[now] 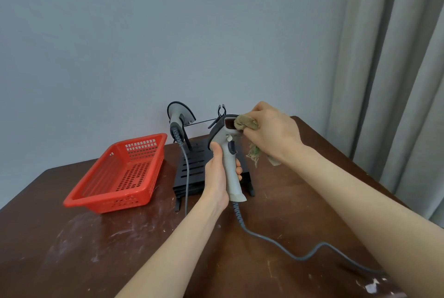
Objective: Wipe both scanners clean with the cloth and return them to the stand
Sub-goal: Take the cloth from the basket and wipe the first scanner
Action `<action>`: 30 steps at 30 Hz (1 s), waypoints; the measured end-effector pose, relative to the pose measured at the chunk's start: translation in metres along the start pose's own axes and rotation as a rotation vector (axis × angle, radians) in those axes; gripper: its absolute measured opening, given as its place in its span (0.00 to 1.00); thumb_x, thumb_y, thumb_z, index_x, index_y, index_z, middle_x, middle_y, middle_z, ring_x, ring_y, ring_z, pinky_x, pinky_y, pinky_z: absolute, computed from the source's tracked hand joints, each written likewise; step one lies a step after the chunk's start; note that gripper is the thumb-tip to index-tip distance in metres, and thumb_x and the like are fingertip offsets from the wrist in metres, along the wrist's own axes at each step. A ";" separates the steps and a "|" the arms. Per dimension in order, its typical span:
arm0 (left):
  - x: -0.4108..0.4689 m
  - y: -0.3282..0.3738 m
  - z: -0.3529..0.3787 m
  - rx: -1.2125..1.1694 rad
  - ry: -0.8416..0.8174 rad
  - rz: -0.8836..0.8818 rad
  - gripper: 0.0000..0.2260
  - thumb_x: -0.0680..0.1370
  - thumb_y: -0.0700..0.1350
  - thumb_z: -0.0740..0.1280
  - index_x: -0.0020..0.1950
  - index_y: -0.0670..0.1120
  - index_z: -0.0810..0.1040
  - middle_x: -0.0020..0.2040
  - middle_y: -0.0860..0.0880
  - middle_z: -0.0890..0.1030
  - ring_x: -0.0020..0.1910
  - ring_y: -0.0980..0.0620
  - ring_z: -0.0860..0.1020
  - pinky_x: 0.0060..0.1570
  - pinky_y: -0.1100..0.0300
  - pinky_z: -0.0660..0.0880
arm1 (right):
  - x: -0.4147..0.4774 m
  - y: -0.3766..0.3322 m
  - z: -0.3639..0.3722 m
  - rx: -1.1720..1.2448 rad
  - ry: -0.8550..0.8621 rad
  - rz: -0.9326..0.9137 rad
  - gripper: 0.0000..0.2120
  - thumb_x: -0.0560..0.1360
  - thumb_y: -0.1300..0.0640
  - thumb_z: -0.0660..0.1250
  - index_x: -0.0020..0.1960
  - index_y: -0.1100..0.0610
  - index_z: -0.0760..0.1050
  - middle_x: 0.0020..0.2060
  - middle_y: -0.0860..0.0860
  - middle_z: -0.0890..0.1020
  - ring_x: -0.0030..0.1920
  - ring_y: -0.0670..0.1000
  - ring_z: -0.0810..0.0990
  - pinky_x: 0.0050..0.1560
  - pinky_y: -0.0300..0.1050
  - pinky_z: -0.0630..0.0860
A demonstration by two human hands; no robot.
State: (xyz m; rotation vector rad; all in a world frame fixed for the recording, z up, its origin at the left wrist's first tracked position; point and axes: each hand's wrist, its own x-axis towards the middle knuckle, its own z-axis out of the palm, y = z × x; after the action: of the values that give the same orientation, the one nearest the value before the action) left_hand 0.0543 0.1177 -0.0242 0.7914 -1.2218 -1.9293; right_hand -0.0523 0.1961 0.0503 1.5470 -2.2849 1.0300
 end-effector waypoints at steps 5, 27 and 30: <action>-0.002 -0.001 0.000 0.038 0.011 0.020 0.25 0.77 0.63 0.57 0.44 0.41 0.77 0.29 0.48 0.75 0.24 0.53 0.71 0.25 0.62 0.70 | -0.001 0.001 0.002 -0.044 -0.015 0.042 0.09 0.73 0.55 0.61 0.46 0.52 0.80 0.48 0.49 0.75 0.44 0.57 0.77 0.39 0.46 0.69; -0.001 0.004 0.000 0.010 -0.006 0.024 0.26 0.76 0.63 0.58 0.47 0.39 0.77 0.28 0.48 0.75 0.24 0.53 0.71 0.24 0.62 0.70 | 0.003 0.001 -0.002 0.192 -0.072 0.070 0.09 0.69 0.52 0.66 0.30 0.46 0.71 0.43 0.49 0.79 0.43 0.55 0.77 0.43 0.49 0.74; -0.001 0.002 -0.001 0.001 -0.015 0.014 0.27 0.76 0.63 0.58 0.49 0.39 0.77 0.28 0.48 0.74 0.23 0.54 0.71 0.23 0.63 0.69 | 0.004 0.008 -0.003 0.009 -0.058 0.075 0.08 0.70 0.51 0.65 0.32 0.47 0.73 0.41 0.50 0.79 0.42 0.57 0.77 0.38 0.46 0.72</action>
State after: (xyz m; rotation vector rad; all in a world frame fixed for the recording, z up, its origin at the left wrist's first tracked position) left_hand 0.0565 0.1176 -0.0231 0.7674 -1.2342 -1.9269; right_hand -0.0613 0.1969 0.0516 1.5249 -2.3975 1.0271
